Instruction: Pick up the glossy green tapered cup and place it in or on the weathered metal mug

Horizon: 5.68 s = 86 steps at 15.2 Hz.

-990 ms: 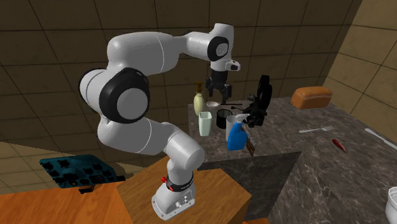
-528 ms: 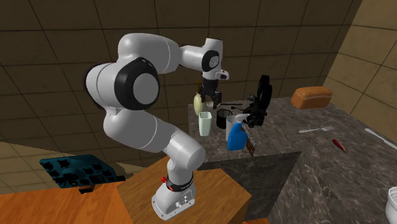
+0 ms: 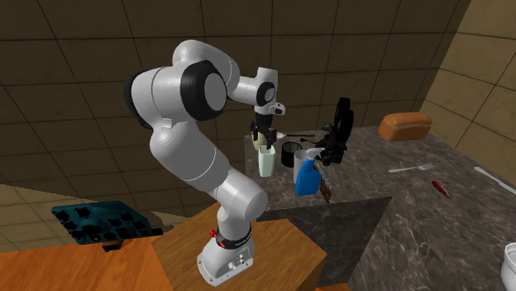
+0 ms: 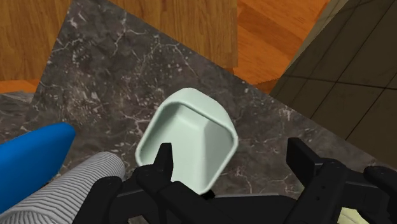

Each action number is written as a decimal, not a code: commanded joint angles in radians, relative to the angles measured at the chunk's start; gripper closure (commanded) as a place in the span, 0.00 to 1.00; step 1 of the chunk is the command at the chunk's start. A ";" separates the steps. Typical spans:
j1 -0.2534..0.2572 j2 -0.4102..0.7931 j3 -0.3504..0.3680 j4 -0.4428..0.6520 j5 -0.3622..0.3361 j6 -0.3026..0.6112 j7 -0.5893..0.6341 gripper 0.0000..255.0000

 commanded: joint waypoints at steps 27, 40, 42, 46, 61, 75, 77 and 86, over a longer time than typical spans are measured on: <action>0.004 0.030 0.020 -0.044 0.011 0.074 0.006 1.00; 0.002 -0.042 -0.020 0.082 -0.008 -0.124 0.008 1.00; 0.001 -0.048 -0.025 0.105 -0.012 -0.153 0.009 1.00; -0.001 -0.058 -0.035 0.151 -0.019 -0.209 0.011 1.00; -0.048 0.085 -0.062 0.433 -0.083 -0.353 0.006 1.00; -0.100 0.443 -0.059 0.790 -0.200 -0.367 0.006 1.00; -0.099 0.441 -0.059 0.761 -0.199 -0.340 0.004 1.00; -0.098 0.444 -0.057 0.643 -0.199 -0.219 0.002 1.00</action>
